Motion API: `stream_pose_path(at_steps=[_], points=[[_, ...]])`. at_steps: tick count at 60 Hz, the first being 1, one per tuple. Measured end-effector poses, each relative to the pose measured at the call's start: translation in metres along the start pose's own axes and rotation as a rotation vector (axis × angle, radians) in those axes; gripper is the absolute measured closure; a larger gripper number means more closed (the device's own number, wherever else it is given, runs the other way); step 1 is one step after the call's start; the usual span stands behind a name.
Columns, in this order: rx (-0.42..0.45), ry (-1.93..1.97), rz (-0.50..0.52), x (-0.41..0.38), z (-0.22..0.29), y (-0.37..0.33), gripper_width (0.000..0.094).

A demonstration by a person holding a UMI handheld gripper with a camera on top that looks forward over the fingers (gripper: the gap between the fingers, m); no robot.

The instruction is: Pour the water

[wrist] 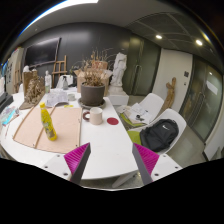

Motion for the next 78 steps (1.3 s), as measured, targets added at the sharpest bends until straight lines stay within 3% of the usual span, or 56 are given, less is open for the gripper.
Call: stream_pose_path(at_steps=[8, 33, 42, 51, 58, 64, 78], points=[[-0.009, -0.010, 0.034, -0.028, -0.005, 0.004, 0.0075], [0.018, 0.014, 0.220, -0.243, -0.031, 0.058, 0.0075], [0.074, 0.024, 0.244, -0.305, -0.023, 0.113, 0.0073], [0.118, 0.028, 0.205, -0.339, -0.012, 0.170, 0.0085], [0.153, 0.064, 0.194, -0.356, -0.002, 0.199, 0.0227], [0.168, 0.067, 0.152, -0.354, 0.002, 0.211, 0.0451], [0.141, 0.129, 0.186, -0.355, 0.005, 0.218, 0.0624]])
Point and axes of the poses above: the point between the fingertips, and its own axes, seen from behind it with the camera up: x to the right, z up, y forward, the way the camera looks, the point moved 4 cm from there along -y, backward, against the way the camera looks, and after that the axes turned 3 degrees about x, right-handed, at the moved point
